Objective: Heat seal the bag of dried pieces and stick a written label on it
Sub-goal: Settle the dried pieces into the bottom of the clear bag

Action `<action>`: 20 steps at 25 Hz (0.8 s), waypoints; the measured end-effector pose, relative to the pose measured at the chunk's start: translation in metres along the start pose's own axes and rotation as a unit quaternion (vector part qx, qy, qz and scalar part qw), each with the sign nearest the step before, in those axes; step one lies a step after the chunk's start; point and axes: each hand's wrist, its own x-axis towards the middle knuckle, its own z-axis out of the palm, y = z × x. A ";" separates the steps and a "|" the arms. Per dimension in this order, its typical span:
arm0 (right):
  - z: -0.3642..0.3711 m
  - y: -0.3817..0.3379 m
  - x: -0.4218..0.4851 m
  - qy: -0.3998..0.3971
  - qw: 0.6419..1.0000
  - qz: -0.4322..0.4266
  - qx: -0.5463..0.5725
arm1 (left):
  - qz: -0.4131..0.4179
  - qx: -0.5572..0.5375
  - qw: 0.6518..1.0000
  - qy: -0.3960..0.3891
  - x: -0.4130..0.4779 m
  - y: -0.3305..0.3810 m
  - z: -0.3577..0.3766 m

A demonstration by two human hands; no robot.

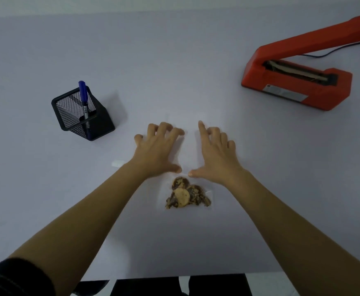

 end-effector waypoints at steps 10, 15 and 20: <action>0.022 -0.002 -0.029 0.056 0.982 -0.050 0.174 | 0.042 -0.201 0.977 0.050 -0.020 0.009 0.020; 0.004 0.003 -0.008 -0.013 0.993 -0.051 0.103 | 0.045 -0.168 0.985 0.004 -0.007 -0.001 0.011; -0.008 -0.001 0.012 -0.069 0.996 -0.049 0.020 | 0.045 -0.060 0.997 -0.020 0.009 -0.009 0.006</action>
